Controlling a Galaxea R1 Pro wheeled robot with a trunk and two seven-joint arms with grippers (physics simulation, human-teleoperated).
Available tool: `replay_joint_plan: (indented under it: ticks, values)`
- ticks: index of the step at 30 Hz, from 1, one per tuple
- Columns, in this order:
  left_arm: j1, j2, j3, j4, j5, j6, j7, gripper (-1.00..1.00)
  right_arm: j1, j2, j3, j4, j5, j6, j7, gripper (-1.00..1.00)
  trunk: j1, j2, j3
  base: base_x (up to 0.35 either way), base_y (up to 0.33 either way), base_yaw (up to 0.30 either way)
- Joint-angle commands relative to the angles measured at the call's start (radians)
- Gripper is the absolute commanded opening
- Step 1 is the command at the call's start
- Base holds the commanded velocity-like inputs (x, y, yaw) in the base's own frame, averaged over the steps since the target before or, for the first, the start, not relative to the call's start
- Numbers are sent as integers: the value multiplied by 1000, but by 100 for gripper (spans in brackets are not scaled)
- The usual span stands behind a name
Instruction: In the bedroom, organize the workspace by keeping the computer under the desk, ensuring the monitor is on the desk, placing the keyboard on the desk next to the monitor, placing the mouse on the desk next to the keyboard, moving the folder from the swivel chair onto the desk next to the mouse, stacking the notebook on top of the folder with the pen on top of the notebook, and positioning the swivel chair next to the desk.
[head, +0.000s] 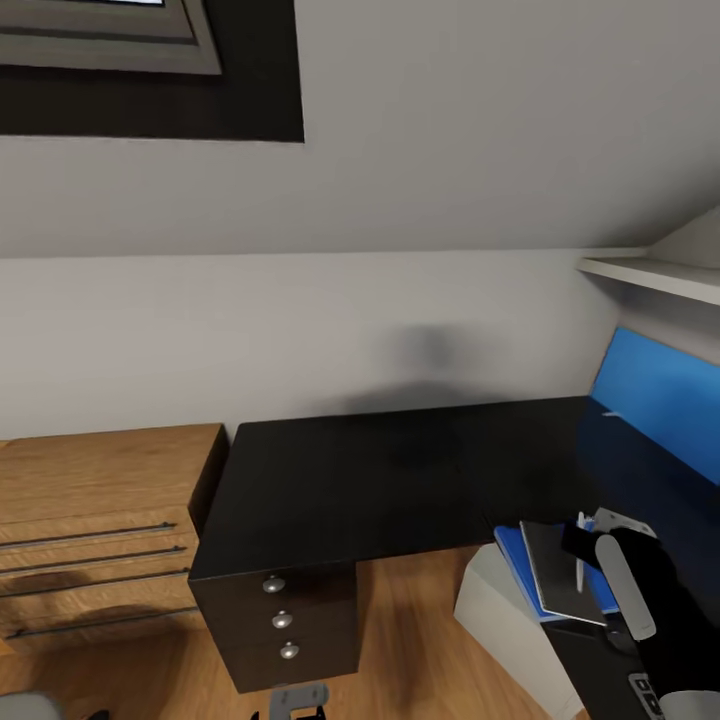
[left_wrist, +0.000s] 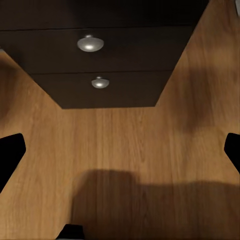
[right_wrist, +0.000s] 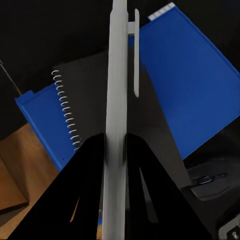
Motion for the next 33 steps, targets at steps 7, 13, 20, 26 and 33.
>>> replay_joint_plan:
  ticks: [7,13,20,26,33]
  values:
    - [-1,0,-3,-2,3,7,5,100,-9,-27,0,121,-10,-68,60,-100,1,-1,-2,121,0,0]
    - [-1,0,-3,-2,4,7,4,100,-9,-35,0,134,-10,-74,73,-100,1,-1,-2,8,0,0]
    - [-1,-1,-4,-1,5,7,4,100,-14,-36,0,157,-10,-89,103,-100,1,-1,-2,0,0,0]
    - [-1,-1,-12,-1,4,7,5,100,-38,-61,0,230,-5,-127,181,-100,1,-1,-2,0,0,0]
    - [-1,-1,-31,-1,4,6,8,100,-44,-69,0,256,-1,-168,195,-100,1,-1,-2,42,0,0]
